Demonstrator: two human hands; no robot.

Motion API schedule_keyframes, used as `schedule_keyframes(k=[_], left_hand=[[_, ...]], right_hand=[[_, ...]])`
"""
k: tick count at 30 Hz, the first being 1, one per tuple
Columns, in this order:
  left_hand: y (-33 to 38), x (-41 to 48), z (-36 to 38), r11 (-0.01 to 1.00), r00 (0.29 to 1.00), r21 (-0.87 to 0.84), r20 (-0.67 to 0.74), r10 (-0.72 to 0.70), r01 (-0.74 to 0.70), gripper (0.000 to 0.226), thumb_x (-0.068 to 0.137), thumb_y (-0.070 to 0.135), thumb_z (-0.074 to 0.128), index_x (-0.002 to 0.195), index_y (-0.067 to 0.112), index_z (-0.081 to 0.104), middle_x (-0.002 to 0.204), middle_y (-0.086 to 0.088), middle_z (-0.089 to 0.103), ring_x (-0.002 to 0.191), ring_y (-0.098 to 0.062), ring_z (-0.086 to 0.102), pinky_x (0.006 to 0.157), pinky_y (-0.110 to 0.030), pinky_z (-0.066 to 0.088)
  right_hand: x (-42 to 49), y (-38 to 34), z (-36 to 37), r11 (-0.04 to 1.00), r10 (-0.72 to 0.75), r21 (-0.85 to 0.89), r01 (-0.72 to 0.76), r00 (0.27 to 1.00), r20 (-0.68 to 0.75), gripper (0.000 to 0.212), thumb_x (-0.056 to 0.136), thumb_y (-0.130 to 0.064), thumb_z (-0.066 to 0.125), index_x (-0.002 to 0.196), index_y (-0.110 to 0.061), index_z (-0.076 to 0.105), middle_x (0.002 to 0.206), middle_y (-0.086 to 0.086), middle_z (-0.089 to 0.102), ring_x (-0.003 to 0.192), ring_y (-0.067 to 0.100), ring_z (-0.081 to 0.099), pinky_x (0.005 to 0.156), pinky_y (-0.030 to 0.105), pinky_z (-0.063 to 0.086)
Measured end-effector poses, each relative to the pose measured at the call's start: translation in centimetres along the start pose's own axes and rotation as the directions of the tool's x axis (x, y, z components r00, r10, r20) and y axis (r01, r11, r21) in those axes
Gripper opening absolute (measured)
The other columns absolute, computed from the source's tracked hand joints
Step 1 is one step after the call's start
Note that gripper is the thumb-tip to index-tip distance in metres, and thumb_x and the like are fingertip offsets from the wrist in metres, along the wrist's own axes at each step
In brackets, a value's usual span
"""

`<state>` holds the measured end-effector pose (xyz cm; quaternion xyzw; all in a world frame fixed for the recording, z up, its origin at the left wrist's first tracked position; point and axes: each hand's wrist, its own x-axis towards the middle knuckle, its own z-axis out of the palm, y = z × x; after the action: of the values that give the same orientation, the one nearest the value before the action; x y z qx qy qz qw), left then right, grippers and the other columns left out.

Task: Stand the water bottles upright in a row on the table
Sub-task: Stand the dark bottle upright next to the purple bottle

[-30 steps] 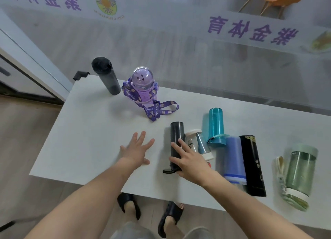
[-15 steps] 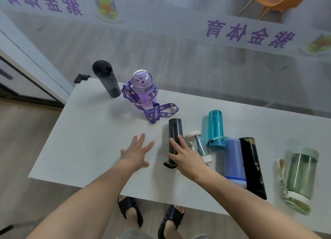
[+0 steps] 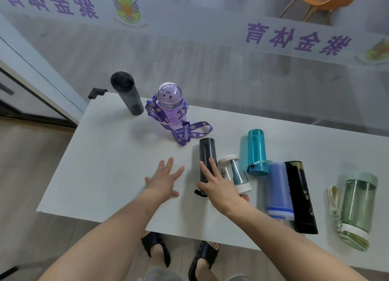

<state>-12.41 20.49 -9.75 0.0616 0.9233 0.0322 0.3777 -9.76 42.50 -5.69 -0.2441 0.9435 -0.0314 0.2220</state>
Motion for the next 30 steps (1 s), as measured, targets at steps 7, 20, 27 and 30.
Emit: schedule_keyframes(k=[7, 20, 27, 30], left_hand=[[0.0, 0.0, -0.1, 0.998, 1.000, -0.069, 0.008, 0.000, 0.000, 0.098, 0.087, 0.046, 0.074, 0.153, 0.058, 0.003, 0.165, 0.011, -0.028, 0.153, -0.023, -0.022, 0.105, -0.073, 0.029], [3.1, 0.3, -0.9, 0.994, 0.998, -0.084, -0.021, -0.065, 0.063, 0.101, 0.081, 0.054, 0.076, 0.151, 0.061, 0.003, 0.166, 0.009, -0.023, 0.152, -0.030, -0.019, 0.099, -0.072, 0.037], [3.1, 0.6, -0.6, 0.997, 0.998, -0.060, -0.026, -0.060, 0.058, 0.102, 0.082, 0.055, 0.075, 0.151, 0.060, 0.000, 0.166, 0.006, -0.023, 0.152, -0.034, -0.019, 0.097, -0.073, 0.037], [3.1, 0.5, -0.5, 0.995, 0.998, -0.092, -0.040, -0.053, 0.049, 0.093, 0.086, 0.059, 0.069, 0.151, 0.061, 0.003, 0.166, 0.007, -0.022, 0.152, -0.033, -0.020, 0.098, -0.075, 0.036]], right_hand=[[0.1, 1.5, -5.7, 0.812, 0.117, 0.578, -0.078, 0.993, -0.031, 0.060, 0.084, -0.030, 0.082, 0.139, -0.036, 0.058, 0.167, 0.006, 0.025, 0.155, 0.032, 0.018, 0.122, 0.045, 0.028], [3.3, 9.2, -12.7, 0.016, 0.369, 0.992, -0.122, 0.923, 0.107, 0.033, 0.099, -0.027, 0.067, 0.132, -0.025, 0.059, 0.132, 0.008, 0.064, 0.118, 0.023, 0.065, 0.085, 0.042, 0.063], [3.3, 8.9, -10.7, 0.306, 0.535, 0.948, -0.091, 0.840, -0.092, 0.047, 0.097, -0.054, 0.059, 0.138, -0.037, 0.045, 0.122, -0.010, 0.063, 0.117, 0.017, 0.061, 0.100, 0.047, 0.054], [2.8, 8.4, -10.0, 0.386, 0.559, 0.917, -0.102, 0.817, -0.145, 0.082, 0.085, -0.064, 0.070, 0.152, -0.034, 0.033, 0.145, -0.003, 0.056, 0.132, 0.018, 0.053, 0.113, 0.038, 0.041]])
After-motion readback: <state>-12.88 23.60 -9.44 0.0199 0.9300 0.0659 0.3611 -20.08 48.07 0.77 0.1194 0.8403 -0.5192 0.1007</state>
